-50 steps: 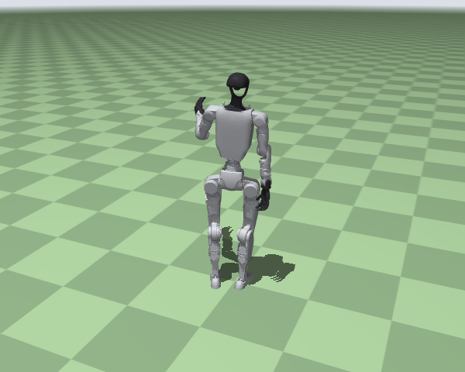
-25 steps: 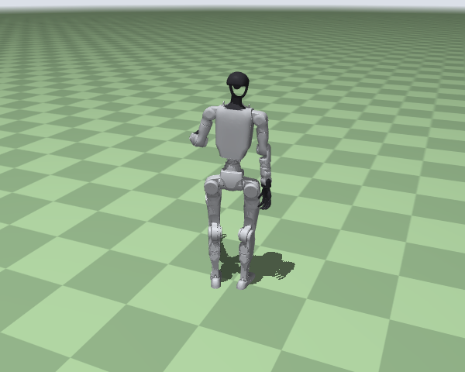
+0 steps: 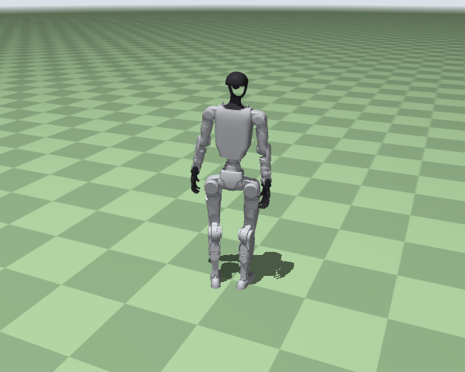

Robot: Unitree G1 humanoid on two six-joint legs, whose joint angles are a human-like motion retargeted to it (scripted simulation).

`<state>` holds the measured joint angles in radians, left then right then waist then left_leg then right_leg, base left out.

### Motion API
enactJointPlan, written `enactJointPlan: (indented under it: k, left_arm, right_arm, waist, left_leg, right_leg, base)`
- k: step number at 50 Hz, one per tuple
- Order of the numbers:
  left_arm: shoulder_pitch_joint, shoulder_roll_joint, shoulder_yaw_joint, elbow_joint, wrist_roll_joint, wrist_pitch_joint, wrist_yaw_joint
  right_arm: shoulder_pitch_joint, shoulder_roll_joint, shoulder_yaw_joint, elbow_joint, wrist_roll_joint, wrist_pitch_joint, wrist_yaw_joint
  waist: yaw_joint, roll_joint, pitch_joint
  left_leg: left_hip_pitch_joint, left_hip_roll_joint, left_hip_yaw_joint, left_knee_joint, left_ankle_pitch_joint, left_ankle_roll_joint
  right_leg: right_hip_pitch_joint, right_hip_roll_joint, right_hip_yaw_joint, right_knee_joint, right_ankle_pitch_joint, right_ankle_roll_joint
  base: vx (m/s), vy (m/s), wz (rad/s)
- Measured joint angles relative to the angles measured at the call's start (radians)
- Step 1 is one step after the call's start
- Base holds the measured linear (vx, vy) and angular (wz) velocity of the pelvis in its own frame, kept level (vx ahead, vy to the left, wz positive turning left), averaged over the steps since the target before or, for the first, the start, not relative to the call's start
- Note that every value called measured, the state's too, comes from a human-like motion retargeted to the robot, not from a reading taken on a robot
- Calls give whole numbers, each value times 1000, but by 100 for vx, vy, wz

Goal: Upper body actions

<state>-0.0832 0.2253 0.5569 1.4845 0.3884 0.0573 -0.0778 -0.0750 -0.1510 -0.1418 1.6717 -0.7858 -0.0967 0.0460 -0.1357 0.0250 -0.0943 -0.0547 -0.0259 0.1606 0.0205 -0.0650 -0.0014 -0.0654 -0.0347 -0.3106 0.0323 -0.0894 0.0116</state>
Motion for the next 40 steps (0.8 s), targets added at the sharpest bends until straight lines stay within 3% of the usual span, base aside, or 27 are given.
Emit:
enactJointPlan:
  k: [10, 20, 22, 24, 32, 40]
  left_arm:
    - [55, -47, -51, 135, -3, 49, -118]
    - [64, -138, -183, 158, 50, -1, -76]
    - [62, -146, -196, 150, 98, 25, -62]
    - [60, -142, -213, 133, 148, 57, -44]
    - [50, -107, -223, 95, 134, 58, -151]
    - [31, -114, -216, 74, 91, 57, -125]
  right_arm:
    - [0, 7, 21, -4, -63, 28, 45]
    - [15, 13, 39, 1, -73, 9, 49]
    - [16, 13, 41, 0, -78, 10, 52]
    - [15, 12, 44, -1, -84, 11, 53]
    - [10, 8, 43, -7, -85, 9, 55]
    - [4, 11, 41, -21, -71, 23, 46]
  waist:
    - [-6, -4, 9]
    - [27, -24, 13]
    - [35, -29, 14]
    - [45, -26, 18]
    - [23, -17, 23]
    - [27, -23, 49]
  left_leg:
    - [3, 2, 3, 0, -2, 0]
    - [1, 12, 20, 9, -6, -21]
    - [-1, 17, 26, 13, -6, -29]
    - [-1, 15, 36, 11, -4, -23]
    - [-15, 10, 18, 18, -4, -10]
    - [-54, 19, 24, 72, -25, -17]
  right_leg:
    - [2, 2, 4, 0, 0, 0]
    - [12, -5, 26, -6, -6, 0]
    - [11, -9, 33, -6, -5, 0]
    - [9, -2, 41, -6, -3, -3]
    - [1, 0, 16, -2, -3, -2]
    - [-17, -12, 17, 30, -24, 1]
  base:
    - [0, 0, 0]
    - [0, 0, -2]
    - [0, 0, -11]
    - [-1, 0, -20]
    - [0, 0, 6]
    - [-1, 0, 0]
